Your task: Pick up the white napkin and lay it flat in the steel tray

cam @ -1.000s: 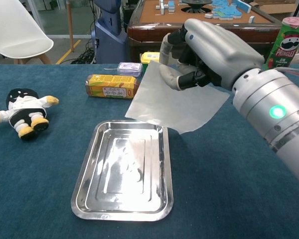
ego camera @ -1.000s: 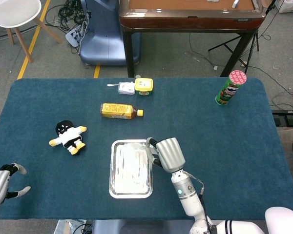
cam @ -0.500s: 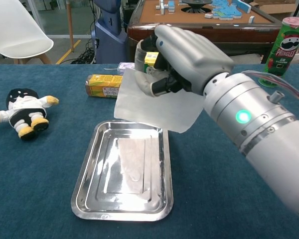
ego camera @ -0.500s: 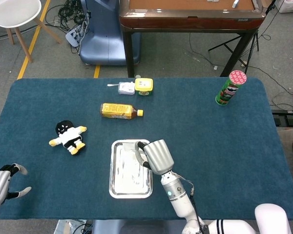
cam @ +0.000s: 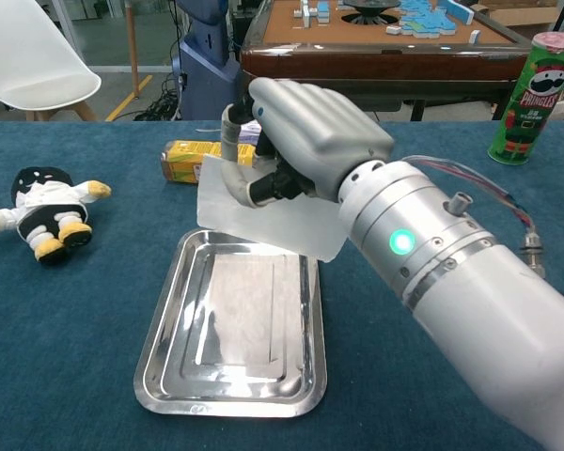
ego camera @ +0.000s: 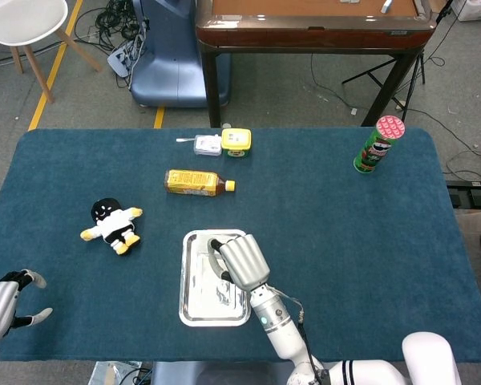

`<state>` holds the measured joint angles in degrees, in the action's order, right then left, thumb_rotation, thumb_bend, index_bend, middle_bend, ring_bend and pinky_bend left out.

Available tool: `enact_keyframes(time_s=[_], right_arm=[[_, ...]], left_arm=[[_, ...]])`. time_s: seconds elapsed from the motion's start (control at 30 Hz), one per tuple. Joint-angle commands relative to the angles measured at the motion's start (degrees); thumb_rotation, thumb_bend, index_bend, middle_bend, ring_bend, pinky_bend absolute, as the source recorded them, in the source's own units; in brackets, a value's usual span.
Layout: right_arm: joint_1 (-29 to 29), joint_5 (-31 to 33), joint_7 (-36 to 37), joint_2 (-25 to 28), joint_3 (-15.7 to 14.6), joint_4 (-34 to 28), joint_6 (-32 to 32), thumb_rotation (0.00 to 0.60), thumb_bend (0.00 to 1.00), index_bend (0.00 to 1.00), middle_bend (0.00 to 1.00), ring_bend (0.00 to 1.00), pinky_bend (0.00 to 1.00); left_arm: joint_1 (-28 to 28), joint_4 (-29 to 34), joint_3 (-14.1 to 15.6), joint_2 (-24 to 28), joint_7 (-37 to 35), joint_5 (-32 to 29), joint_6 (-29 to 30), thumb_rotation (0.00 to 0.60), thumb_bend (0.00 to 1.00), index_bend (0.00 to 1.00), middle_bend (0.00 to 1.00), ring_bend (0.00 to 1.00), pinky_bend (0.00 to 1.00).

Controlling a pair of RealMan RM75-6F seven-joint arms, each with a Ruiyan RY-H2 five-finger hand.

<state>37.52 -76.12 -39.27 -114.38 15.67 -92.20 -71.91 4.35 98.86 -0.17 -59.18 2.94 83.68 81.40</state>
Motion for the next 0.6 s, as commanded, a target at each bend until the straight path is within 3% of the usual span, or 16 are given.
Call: enact_keyframes(time_s=[0.03, 0.6], right_arm=[[0.3, 0.4, -0.2, -0.8, -0.2, 0.4, 0.0, 0.600, 0.55, 0.62, 1.00, 1.00, 1.00], [0.2, 0.6, -1.4, -4.3, -3.5, 1.4, -0.2, 0.600, 0.55, 0.62, 1.00, 1.00, 1.00]], left_arm=[[0.0, 0.0, 0.0, 0.0, -0.1, 0.0, 0.1, 0.600, 0.07, 0.48, 0.44, 0.36, 0.58], [-0.1, 0.4, 0.2, 0.4, -0.3, 0.5, 0.2, 0.600, 0.07, 0.48, 0.44, 0.36, 0.58]])
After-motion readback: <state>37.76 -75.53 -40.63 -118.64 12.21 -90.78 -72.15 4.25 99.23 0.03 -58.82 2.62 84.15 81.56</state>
